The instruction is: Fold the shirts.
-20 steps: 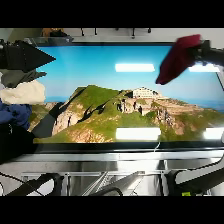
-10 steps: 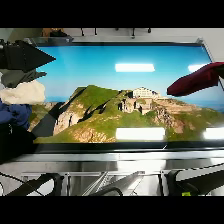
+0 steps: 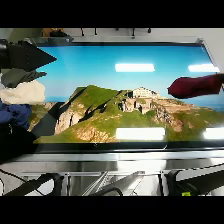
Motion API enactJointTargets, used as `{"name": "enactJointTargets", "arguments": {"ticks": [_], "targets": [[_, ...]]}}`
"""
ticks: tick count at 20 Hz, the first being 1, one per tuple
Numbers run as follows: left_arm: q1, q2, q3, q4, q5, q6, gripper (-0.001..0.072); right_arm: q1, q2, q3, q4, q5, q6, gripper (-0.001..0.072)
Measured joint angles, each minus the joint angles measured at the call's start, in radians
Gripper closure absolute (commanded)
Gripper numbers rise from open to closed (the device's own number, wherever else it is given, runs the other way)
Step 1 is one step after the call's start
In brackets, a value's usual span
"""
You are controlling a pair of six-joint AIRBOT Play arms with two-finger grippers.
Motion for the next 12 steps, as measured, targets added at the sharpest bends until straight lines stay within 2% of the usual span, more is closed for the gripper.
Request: {"name": "enactJointTargets", "arguments": {"ticks": [5, 12], "targets": [[0.0, -0.031, 0.0, -0.005, -0.027, -0.001, 0.069, 0.0, 0.098, -0.087, -0.265, 0.161, 0.173, 0.0694], [0.0, -0.04, 0.0, -0.008, -0.068, -0.001, 0.069, 0.0, 0.332, -0.505, -0.429, 0.169, 0.37, 0.0686]]}}
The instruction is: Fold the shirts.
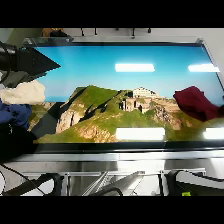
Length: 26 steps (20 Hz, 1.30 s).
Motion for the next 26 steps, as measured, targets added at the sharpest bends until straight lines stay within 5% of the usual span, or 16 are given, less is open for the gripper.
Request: {"name": "enactJointTargets", "arguments": {"ticks": [2, 4, 11, 12, 14, 20, 24, 26], "targets": [[0.0, 0.0, 0.0, 0.0, -0.01, 0.0, 0.0689, 0.0, 0.037, -0.096, -0.025, -0.014, 0.018, 0.0624], [0.0, 0.0, 0.0, 0.0, -0.019, 0.0, 0.069, 0.0, 0.056, -0.148, -0.051, -0.021, -0.025, -0.0002], [0.0, 0.0, 0.0, 0.0, -0.031, 0.0, 0.069, 0.0, 0.117, -0.19, -0.099, -0.037, -0.195, 0.002], [0.0, 0.0, 0.0, 0.0, -0.032, 0.001, 0.069, 0.0, 0.127, -0.183, -0.097, -0.048, -0.207, 0.0104], [0.0, 0.0, 0.0, 0.001, -0.032, 0.006, 0.069, 0.0, 0.143, -0.163, -0.055, -0.087, -0.234, 0.068], [-0.008, 0.034, -0.061, 0.004, 0.021, 0.015, 0.069, 0.092, 0.164, -0.146, 0.312, -0.213, -0.442, 0.0692], [-0.064, 0.194, -0.381, 0.012, 0.115, 0.019, 0.069, 0.327, 0.208, -0.237, 0.406, -0.231, -0.568, 0.0691], [-0.129, 0.358, -0.709, 0.033, 0.204, 0.023, 0.0691, 0.574, 0.266, -0.367, 0.434, -0.254, -0.621, 0.0691]]}}
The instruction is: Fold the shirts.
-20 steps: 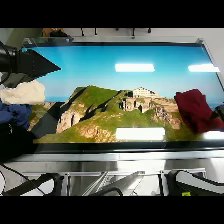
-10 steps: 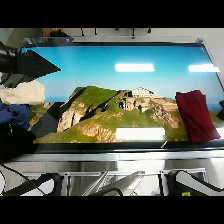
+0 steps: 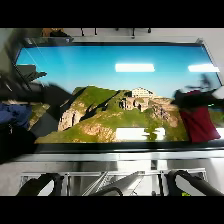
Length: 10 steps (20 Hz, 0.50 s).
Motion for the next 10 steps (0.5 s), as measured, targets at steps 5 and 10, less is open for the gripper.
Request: {"name": "enactJointTargets", "arguments": {"ticks": [5, 10], "targets": [[-0.059, 0.225, -0.403, 0.041, 0.102, -0.027, 0.069, 0.278, 0.038, -0.11, -0.015, -0.086, -0.033, 0.0692], [-0.071, 0.363, -0.543, 0.05, 0.153, -0.039, 0.069, 0.341, 0.042, -0.131, -0.003, -0.093, -0.04, 0.0691]]}}
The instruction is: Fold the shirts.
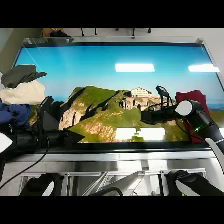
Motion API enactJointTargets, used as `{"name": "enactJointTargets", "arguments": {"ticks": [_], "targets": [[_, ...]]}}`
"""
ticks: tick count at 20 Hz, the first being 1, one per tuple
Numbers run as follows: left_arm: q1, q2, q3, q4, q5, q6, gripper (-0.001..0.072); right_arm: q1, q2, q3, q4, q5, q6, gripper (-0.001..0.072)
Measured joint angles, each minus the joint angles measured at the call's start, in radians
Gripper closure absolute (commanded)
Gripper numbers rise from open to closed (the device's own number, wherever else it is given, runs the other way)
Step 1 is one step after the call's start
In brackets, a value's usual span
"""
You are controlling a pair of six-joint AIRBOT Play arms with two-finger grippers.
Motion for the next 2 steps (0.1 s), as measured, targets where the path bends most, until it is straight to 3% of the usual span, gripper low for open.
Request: {"name": "enactJointTargets", "arguments": {"ticks": [2], "targets": [[-0.001, 0.034, -0.029, 0.003, 0.021, -0.003, 0.069, 0.008, -0.001, -0.002, 0.003, 0.0, 0.0, 0.0691]]}}
